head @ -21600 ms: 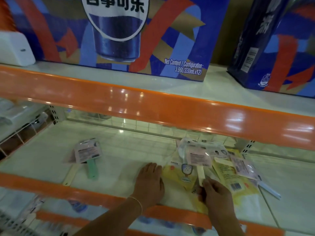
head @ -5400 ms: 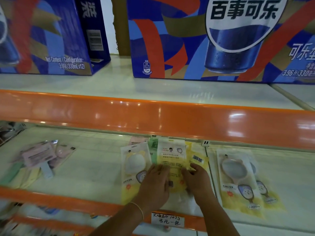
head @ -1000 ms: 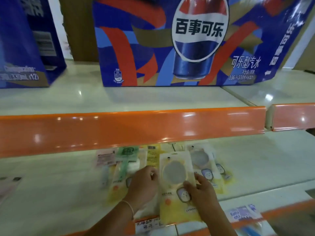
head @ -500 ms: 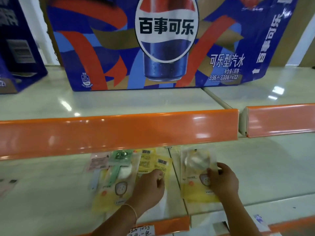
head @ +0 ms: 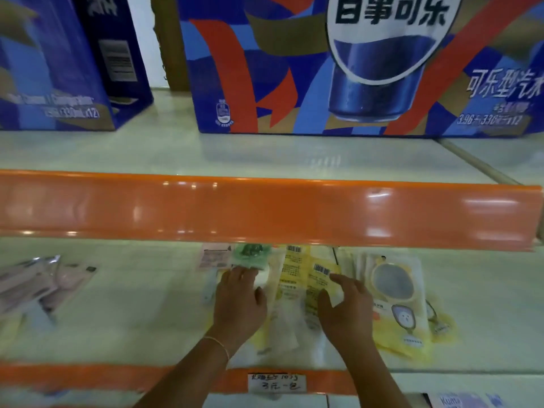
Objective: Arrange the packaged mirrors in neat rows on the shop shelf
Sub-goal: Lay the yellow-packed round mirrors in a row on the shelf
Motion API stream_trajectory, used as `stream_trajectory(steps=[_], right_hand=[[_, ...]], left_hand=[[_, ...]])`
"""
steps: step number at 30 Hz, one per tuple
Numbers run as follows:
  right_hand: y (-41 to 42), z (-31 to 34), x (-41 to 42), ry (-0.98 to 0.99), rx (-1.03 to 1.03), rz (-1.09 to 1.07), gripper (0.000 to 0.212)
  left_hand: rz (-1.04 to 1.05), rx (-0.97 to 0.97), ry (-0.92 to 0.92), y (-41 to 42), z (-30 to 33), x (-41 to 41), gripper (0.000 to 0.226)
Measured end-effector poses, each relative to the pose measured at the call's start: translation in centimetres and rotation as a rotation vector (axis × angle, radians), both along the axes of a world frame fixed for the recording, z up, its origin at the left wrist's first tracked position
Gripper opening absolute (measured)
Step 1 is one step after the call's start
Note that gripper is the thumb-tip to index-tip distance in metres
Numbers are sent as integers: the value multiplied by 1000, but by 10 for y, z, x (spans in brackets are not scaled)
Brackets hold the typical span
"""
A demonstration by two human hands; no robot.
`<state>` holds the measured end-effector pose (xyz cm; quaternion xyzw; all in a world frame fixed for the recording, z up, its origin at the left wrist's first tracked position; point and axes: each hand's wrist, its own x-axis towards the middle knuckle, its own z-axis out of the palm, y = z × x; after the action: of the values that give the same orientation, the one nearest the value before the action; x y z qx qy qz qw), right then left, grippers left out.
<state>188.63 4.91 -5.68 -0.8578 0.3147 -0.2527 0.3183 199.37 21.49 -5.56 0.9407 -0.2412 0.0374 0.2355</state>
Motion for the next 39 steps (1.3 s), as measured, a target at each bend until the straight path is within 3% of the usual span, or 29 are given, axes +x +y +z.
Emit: stream_trajectory(steps=[4,6,10,17,20,23,26,28,30,33,39], right_hand=[[34,6,13,10,33,82,36],[49,9,20,48,60,122,37],[69,15,30,121,91,153,38],[97,16,36,157,155,153,30],[109,17,44,212,93,153,26],[120,19,59,262,22,147,24],[127,16,73,425,-36,144,39],[131,15,80,493,-36,159,32],[131,16,81,499,23,140,21],[131,17,76,450,81,120,33],[164,16,66,399,-29,110,37]], left_hand=[[-9,189,12,29,-12,14,40],[-43,196,3,40,-16,17,34],[-82,122,-84,52,-19,23,12],[-238,-122,23,71,-19,22,26],[-328,-191,12,78,-23,18,32],[-296,-199,-23,88,-28,23,30],[-260,-182,-67,103,-28,35,26],[-220,-172,-69,114,-26,45,26],[-186,-156,-80,127,-27,54,25],[-156,-117,-77,145,-29,64,24],[-90,-8,-177,187,-30,78,24]])
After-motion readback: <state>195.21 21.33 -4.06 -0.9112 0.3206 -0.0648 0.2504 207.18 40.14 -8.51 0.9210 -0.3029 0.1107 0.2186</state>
